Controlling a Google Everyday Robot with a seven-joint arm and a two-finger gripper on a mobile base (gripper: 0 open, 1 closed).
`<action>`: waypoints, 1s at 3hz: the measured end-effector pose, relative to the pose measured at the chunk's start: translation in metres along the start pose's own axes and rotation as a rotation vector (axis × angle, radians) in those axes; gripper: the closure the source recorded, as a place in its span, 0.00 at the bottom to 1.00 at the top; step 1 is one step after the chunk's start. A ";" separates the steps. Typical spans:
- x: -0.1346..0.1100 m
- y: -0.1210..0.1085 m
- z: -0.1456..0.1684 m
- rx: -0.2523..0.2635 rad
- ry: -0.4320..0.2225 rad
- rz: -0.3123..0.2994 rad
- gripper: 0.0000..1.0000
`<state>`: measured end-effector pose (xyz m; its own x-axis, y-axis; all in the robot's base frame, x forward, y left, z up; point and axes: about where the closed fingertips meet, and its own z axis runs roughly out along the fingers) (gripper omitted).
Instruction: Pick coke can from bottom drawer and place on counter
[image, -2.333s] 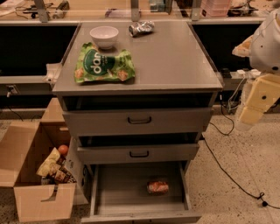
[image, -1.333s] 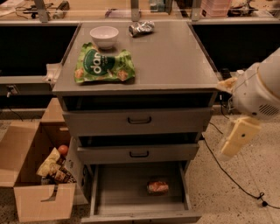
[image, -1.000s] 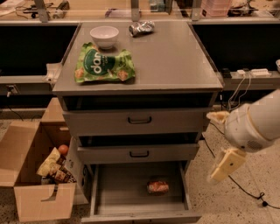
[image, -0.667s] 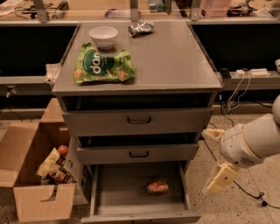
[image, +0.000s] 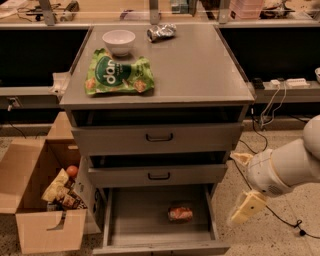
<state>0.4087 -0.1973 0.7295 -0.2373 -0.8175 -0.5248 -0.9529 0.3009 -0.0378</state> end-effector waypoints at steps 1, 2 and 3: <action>0.025 0.003 0.061 -0.030 -0.034 0.002 0.00; 0.049 0.004 0.121 -0.058 -0.083 -0.005 0.00; 0.078 0.003 0.199 -0.095 -0.184 0.034 0.00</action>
Offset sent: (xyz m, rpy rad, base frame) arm 0.0146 0.0306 -0.2223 0.1731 0.0270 0.0647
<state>0.4248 -0.1622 0.5194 -0.2396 -0.7013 -0.6714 -0.9605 0.2722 0.0584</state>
